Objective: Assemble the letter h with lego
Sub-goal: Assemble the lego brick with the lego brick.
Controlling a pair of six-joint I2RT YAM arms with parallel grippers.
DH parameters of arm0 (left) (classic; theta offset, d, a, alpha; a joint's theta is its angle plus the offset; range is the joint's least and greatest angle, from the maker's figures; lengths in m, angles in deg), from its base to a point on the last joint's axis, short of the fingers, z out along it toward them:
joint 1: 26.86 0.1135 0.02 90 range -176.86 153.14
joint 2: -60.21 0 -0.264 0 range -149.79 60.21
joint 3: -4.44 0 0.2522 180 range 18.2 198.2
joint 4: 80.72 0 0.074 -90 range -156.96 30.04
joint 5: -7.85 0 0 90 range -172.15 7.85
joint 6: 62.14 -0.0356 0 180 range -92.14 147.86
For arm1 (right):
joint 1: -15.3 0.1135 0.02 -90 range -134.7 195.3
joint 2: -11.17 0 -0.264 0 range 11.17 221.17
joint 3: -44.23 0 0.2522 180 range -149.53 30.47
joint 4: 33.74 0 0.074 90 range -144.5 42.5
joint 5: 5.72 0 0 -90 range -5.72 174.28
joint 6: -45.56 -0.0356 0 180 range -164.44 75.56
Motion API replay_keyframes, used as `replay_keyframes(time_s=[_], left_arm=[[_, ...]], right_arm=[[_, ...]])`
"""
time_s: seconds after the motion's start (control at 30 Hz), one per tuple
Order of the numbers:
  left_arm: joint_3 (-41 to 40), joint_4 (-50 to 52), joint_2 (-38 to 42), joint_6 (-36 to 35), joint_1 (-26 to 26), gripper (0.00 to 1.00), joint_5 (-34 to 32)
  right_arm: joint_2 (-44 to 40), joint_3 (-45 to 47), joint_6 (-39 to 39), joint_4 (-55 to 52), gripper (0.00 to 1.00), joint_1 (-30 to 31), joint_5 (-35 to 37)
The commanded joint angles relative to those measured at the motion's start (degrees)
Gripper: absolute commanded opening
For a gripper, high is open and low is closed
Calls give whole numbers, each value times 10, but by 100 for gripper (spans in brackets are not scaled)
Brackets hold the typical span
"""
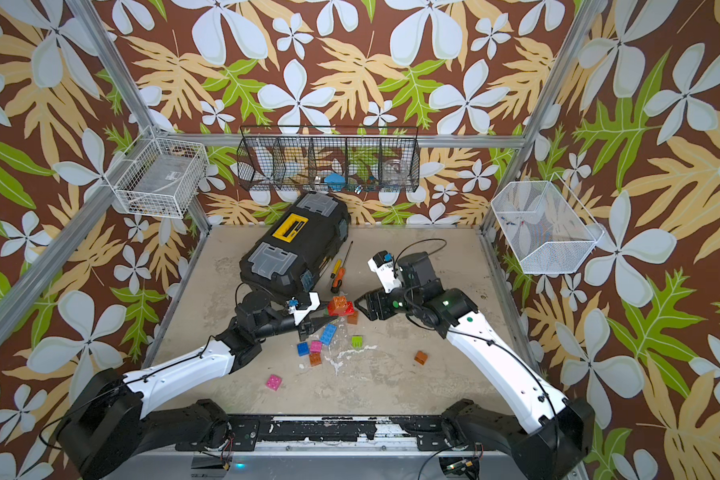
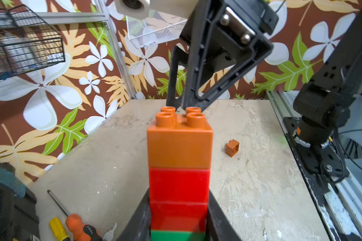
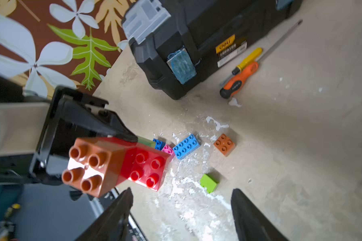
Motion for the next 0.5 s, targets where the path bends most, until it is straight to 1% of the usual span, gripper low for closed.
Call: replay_keyframes(time_s=[0.0,0.03,0.07,0.1,0.13,0.17,0.2,0.23,0.27,0.33,0.47], left_arm=[[13,-4,-7,-56,20,23,68],[14,-3,-8,-61,28,23,81],[18,7,-9,-69,35,23,96],[23,23,-10,-80,43,23,107],[28,38,-10,-89,48,23,117],[34,62,-10,-110,51,21,133],[38,85,-9,-132,52,20,150],[40,99,-9,-141,52,20,158],[44,116,-7,-154,52,20,166],[44,128,-4,-162,52,20,176],[34,108,5,-153,52,20,181]], right_arm=[[-73,98,167,215,76,1,28],[-95,136,194,272,76,1,22],[-114,171,236,321,75,0,-2],[-123,189,283,343,75,1,-16],[-120,191,311,343,76,0,-27],[-110,183,353,321,77,1,-48],[-93,167,417,275,77,1,-81],[-77,150,476,232,75,2,-119],[-59,133,521,190,75,1,-143],[-40,111,562,155,74,4,-154],[-37,115,584,189,73,22,-176]])
